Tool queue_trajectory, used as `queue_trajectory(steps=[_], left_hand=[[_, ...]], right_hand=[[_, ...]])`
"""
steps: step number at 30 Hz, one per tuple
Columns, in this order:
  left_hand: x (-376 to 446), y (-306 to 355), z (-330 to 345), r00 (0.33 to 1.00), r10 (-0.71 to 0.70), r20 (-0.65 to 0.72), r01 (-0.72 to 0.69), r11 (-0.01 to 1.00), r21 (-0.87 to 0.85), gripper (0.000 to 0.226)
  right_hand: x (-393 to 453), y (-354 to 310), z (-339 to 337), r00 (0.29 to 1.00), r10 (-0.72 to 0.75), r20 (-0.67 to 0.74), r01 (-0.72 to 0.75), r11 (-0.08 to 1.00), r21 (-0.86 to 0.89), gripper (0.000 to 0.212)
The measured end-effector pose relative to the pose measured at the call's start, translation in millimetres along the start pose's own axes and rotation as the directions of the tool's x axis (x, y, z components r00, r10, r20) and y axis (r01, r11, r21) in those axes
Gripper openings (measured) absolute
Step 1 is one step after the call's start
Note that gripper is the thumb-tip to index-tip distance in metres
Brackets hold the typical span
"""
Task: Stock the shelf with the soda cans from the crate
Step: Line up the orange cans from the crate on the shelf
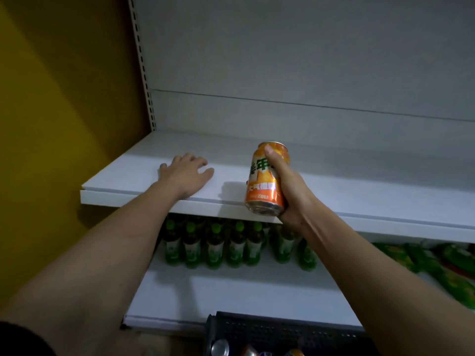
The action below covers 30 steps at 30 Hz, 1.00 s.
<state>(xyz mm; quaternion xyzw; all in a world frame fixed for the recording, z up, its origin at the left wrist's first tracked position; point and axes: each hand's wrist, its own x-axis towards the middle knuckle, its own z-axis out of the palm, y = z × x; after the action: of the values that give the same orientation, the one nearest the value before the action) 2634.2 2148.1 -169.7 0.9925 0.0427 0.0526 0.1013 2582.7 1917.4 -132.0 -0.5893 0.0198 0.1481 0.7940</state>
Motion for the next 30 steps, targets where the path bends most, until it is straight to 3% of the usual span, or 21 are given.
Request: queue_trajectory(steps=[4,11,16,22,30], left_hand=[[13,-2,6,0.996,0.027,0.08,-0.029,0.999,0.017,0.062],[19,-8,15,0.998,0.032,0.051,-0.033,0.999,0.012,0.065],[24,-9,18,0.996,-0.085,0.022,0.085,0.996,0.001,0.07],[23,-7,18,0.995,-0.068,0.074,0.065,0.997,0.044,0.066],[21,-7,16,0.995,-0.066,0.08,0.062,0.997,0.049,0.065]], right_hand=[[44,-8,23,0.993,-0.111,-0.037,0.107,0.988,-0.113,0.051],[138,-14,49,0.932,-0.351,-0.088,0.32,0.914,-0.251,0.062],[189,-7,60,0.909,-0.413,-0.058,0.379,0.876,-0.297,0.065],[228,-4,65,0.882,-0.47,0.03,0.445,0.813,-0.376,0.061],[278,-14,80,0.876,-0.48,0.056,0.421,0.701,-0.576,0.046]])
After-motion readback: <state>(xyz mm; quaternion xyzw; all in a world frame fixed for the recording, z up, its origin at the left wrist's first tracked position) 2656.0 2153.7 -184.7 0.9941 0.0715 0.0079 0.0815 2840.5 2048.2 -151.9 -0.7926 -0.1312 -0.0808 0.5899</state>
